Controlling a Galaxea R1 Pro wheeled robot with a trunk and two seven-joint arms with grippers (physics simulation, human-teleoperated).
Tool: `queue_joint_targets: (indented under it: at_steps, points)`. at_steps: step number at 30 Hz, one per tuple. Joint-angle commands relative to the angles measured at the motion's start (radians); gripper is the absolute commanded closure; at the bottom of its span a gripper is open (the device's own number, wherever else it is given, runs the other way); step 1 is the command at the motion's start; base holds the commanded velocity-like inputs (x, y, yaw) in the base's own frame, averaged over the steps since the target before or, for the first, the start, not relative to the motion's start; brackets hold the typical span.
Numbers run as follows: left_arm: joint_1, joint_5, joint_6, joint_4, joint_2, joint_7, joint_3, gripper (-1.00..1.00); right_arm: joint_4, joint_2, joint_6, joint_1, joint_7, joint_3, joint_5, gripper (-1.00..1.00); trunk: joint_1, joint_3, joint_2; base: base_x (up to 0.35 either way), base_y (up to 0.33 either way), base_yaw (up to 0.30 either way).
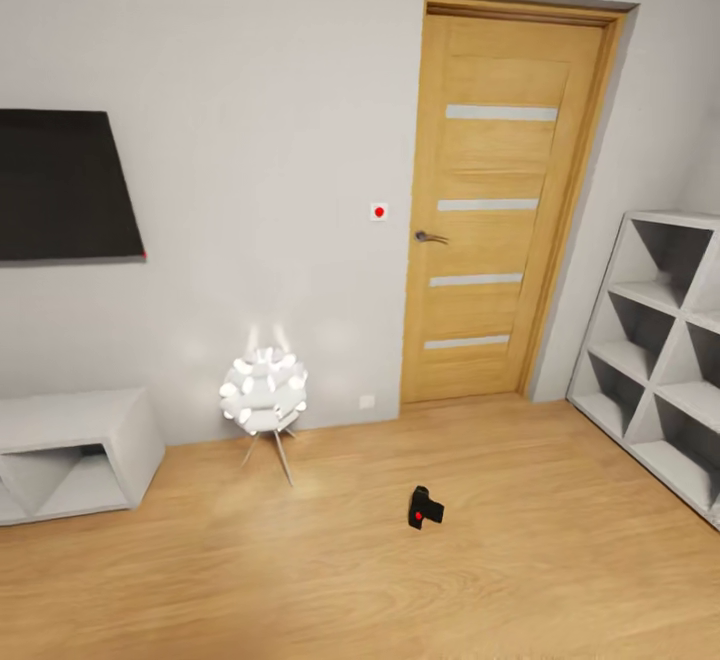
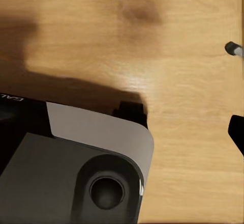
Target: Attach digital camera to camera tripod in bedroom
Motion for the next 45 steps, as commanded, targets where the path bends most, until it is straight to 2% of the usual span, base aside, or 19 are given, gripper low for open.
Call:
queue_joint_targets:
  at_steps: [1,9,16,27,45]
  points:
    - [0.0,0.003,-0.002,-0.001,0.0,0.0,0.003,-1.0,0.003,0.0,-0.004,-0.002,0.002,-0.004,0.008,-1.0,0.0,-0.001,0.0,0.006,0.0,-0.258]
    - [0.0,-0.005,-0.002,-0.001,-0.002,-0.001,-0.004,-1.0,0.003,-0.004,-0.005,-0.001,0.002,-0.004,0.008,-1.0,0.0,-0.001,0.0,0.16,0.0,-0.259]
    - [0.0,-0.008,-0.002,-0.001,-0.002,-0.001,-0.007,-1.0,0.003,-0.014,-0.005,-0.001,0.002,-0.004,0.008,-1.0,0.0,-0.001,0.0,0.292,0.0,-0.26]
    - [0.0,-0.009,-0.002,-0.001,-0.002,-0.001,-0.008,-1.0,0.003,-0.015,-0.004,-0.001,0.002,-0.003,0.009,-1.0,0.0,-0.001,0.0,0.318,0.008,-0.26]
    - [0.0,-0.004,-0.002,-0.001,-0.002,-0.001,-0.003,-1.0,0.003,-0.015,-0.004,-0.001,0.002,-0.002,0.009,-1.0,0.0,-0.001,0.0,0.319,0.126,-0.26]
